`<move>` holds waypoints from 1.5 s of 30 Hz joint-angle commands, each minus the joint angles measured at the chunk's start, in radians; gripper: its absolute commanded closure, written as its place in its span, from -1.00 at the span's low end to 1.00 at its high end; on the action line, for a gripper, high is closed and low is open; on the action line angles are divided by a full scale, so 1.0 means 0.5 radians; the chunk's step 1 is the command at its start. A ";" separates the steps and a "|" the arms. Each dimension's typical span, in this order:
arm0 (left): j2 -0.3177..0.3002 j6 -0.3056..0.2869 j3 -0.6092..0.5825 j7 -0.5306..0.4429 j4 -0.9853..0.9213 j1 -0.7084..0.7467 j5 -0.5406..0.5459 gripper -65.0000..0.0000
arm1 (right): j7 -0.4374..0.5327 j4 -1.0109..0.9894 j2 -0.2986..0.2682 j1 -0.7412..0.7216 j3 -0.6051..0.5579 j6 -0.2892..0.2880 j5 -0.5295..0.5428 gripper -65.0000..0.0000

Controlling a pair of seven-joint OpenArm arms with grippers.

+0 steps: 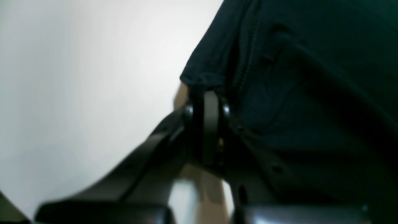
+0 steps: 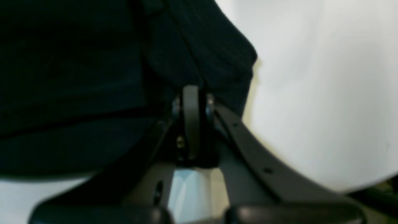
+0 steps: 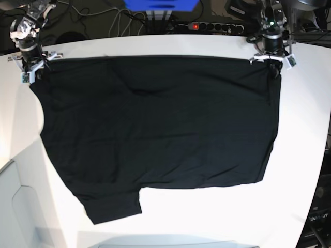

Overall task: Fold the T-shirt properly
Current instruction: 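Regrasp the shirt edge with both grippers and drag it toward the robot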

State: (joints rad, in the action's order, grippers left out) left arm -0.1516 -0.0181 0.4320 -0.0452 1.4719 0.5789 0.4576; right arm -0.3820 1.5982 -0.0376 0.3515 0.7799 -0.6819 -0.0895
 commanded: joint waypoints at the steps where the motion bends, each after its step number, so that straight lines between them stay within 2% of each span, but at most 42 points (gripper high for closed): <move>1: -0.011 0.019 0.003 0.074 0.010 0.059 -0.002 1.00 | -0.072 0.012 -0.025 0.029 0.047 -0.032 -0.059 1.00; 6: 0.001 0.019 0.003 0.074 0.010 0.123 -0.002 1.00 | -0.072 0.012 0.009 0.013 0.157 -0.032 -0.065 1.00; 14: 0.004 0.019 -0.012 0.074 0.157 0.292 -0.002 1.00 | -0.072 0.009 0.015 0.013 0.163 -0.032 -0.068 1.00; 17: 0.047 0.019 0.003 0.074 0.209 0.341 -0.002 1.00 | -0.072 0.009 0.015 0.013 0.163 -0.032 -0.068 1.00; 34: 0.050 0.019 0.003 0.074 0.206 0.393 -0.002 1.00 | -0.072 0.015 0.006 0.035 0.172 -0.032 -0.068 1.00; 45: 0.038 0.019 0.000 0.089 0.249 0.400 -0.011 1.00 | -0.072 0.162 0.058 0.084 0.169 -0.032 -0.065 1.00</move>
State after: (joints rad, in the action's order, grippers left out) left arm -0.1272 -0.0185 0.4297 -0.0071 1.5860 0.7578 0.4568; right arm -0.4290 1.6615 0.0021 0.3904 0.8574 -0.6849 -0.1242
